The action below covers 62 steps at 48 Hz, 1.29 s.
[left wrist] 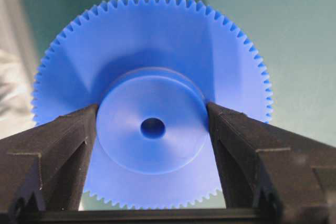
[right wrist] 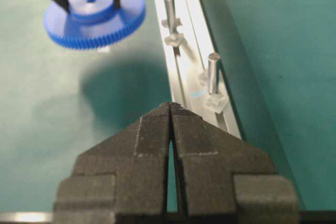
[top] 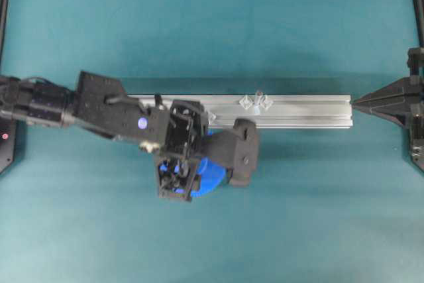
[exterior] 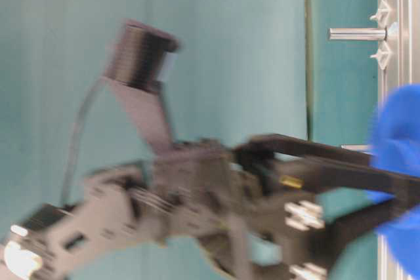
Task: Find the location of the shaft and insert the large gear.
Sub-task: 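Lift the blue gear with the left gripper toward the rail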
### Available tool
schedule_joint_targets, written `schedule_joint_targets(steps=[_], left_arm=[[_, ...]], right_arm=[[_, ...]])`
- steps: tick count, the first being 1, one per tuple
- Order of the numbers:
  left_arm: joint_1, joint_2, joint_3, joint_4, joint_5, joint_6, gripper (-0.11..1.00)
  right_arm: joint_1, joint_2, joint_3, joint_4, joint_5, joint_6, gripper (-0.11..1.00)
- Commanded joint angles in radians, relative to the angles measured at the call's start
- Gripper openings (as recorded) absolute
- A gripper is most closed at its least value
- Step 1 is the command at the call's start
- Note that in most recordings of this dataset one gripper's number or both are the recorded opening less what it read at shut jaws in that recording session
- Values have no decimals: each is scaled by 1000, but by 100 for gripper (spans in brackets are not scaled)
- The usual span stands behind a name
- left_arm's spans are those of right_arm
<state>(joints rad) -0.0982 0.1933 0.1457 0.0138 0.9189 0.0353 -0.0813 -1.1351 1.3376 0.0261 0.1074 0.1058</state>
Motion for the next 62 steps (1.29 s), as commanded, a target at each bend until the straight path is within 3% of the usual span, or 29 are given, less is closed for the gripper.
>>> schedule_joint_targets(steps=[1,23,62], left_arm=[[17,-51,-72,6,41,8,72],[69,-43,-262,8,156,127,72],[112,83,-459,12,230,222,72]], right_arm=[[-3,8,-12,2,-5,9,0],[-3,3,-12,2,-5,9,0],[-3,-9,-9,2,-6,8,0]])
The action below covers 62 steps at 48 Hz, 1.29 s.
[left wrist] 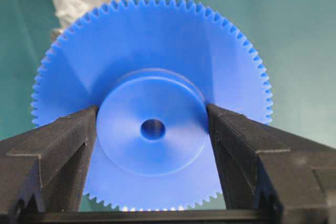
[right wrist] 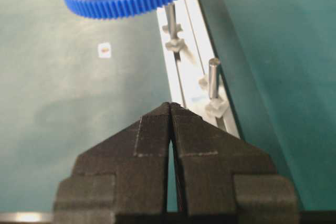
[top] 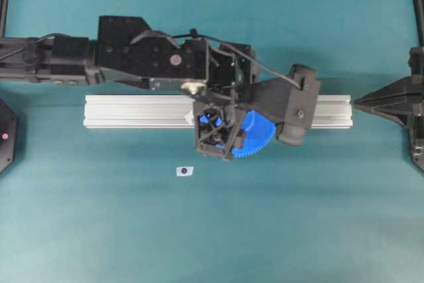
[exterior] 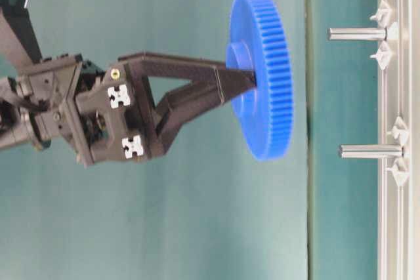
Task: Find the location of the shaft and insert the large gear.
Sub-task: 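Lift the blue gear with the left gripper toward the rail, then carry the gear right and align its bore over the right shaft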
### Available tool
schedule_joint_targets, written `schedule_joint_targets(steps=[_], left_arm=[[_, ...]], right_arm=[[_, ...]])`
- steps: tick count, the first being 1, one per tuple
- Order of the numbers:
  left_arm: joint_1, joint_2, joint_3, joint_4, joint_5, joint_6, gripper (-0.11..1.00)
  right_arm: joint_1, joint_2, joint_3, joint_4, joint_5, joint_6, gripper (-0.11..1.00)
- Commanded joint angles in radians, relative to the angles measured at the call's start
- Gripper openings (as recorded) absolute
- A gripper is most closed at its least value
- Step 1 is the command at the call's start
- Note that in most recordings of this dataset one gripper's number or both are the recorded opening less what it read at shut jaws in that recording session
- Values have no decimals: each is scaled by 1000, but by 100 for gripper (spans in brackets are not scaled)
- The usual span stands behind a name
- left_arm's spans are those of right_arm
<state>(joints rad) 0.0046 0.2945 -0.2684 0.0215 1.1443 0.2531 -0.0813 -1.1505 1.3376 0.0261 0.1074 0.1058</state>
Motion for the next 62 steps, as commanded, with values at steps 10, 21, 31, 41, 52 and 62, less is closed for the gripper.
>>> schedule_joint_targets(steps=[10,21,31,41,52,62], left_arm=[[29,21,-101,5,15,28,72],[46,72,-169,2,43,83,72],[57,126,-230,2,77,95,72],[61,176,-279,2,80,97,72],[72,199,-295,5,87,104,72],[75,207,-295,5,87,107,72]], right_arm=[[-3,8,-9,2,-6,8,0],[-3,6,-9,2,-5,8,0],[-3,6,-9,2,-5,8,0],[-3,6,-9,2,-6,8,0],[-3,6,-8,2,-5,8,0],[-3,6,-8,2,-5,8,0]])
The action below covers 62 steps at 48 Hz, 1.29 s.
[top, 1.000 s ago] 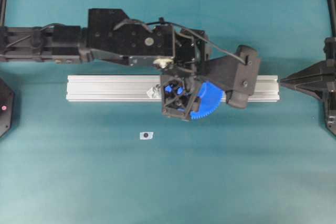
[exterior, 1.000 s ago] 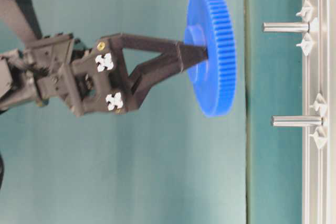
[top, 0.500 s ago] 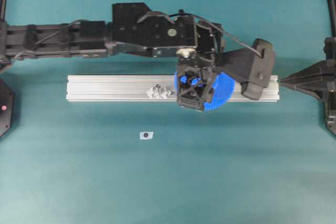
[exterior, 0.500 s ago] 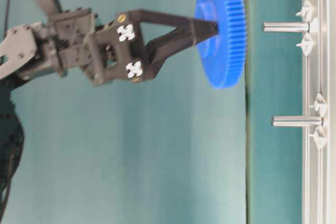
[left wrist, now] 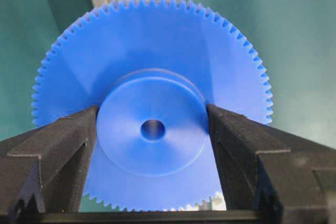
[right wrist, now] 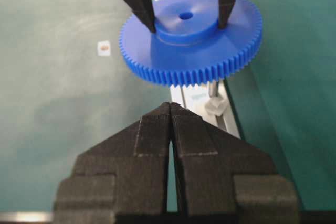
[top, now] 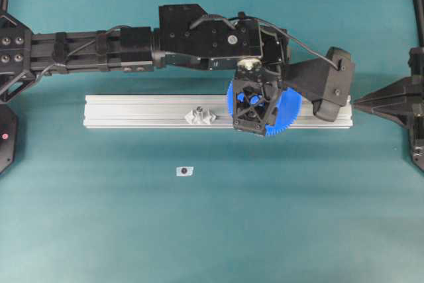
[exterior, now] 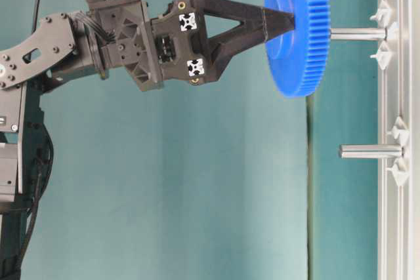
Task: Find the location of the shaft and insert the large gear.
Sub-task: 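Carry the gear right and align its bore over the right shaft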
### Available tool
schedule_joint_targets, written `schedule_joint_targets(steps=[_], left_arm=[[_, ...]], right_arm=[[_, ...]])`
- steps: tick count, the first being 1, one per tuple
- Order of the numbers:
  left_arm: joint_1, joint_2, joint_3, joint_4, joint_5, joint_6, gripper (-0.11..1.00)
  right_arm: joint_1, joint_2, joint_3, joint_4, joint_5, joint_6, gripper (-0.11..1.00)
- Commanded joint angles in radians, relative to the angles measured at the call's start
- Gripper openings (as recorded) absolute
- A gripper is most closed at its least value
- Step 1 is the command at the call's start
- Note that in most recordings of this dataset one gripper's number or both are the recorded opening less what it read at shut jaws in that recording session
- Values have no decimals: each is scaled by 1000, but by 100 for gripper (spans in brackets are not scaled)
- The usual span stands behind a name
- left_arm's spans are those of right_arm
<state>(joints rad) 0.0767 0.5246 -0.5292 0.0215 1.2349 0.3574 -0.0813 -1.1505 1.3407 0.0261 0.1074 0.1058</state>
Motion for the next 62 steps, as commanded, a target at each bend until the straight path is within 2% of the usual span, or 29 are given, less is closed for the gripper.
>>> schedule_joint_targets(steps=[1,30,44,62], left_arm=[[3,-23,-34,5,-3,3,72],[11,11,-32,5,8,3,72],[18,9,-31,5,8,31,72],[25,28,-26,2,8,32,72]], right_arm=[[-3,6,-11,2,-6,8,0],[-3,-14,-11,2,-5,8,0],[-3,-14,-9,2,6,8,0],[-3,-15,-9,2,6,9,0]])
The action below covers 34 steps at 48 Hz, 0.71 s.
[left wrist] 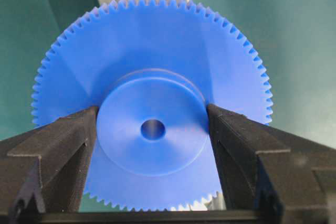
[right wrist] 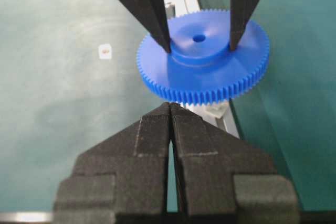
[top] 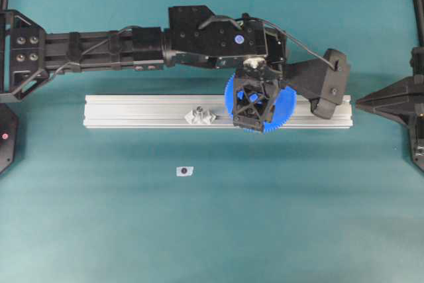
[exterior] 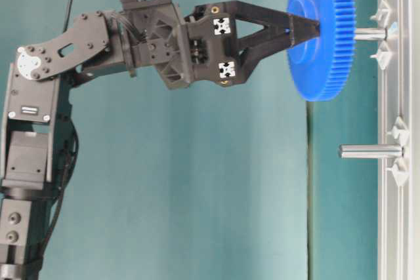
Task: Find the location of the shaft and insert the large gear.
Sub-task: 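Carry the gear right and align its bore over the right shaft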
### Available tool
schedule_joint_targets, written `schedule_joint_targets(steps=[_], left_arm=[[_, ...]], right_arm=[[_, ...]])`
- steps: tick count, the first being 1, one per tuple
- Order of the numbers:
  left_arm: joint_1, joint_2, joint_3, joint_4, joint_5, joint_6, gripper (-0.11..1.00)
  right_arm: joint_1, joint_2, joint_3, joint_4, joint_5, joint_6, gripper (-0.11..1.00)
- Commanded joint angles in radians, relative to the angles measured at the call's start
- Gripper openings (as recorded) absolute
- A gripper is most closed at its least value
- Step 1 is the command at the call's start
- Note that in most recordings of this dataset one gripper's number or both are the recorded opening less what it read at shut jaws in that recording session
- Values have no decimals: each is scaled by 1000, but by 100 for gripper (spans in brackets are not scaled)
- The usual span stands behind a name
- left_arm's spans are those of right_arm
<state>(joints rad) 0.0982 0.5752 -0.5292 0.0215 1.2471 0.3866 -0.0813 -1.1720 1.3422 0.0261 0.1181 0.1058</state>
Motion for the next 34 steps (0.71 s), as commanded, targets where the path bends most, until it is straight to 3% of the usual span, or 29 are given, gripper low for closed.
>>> schedule_joint_targets(steps=[1,34], left_arm=[[3,-21,-26,2,-3,3,72],[54,-12,-15,5,-3,34,72]], right_arm=[[-3,8,-11,2,-5,9,0],[-3,8,-11,2,-5,9,0]])
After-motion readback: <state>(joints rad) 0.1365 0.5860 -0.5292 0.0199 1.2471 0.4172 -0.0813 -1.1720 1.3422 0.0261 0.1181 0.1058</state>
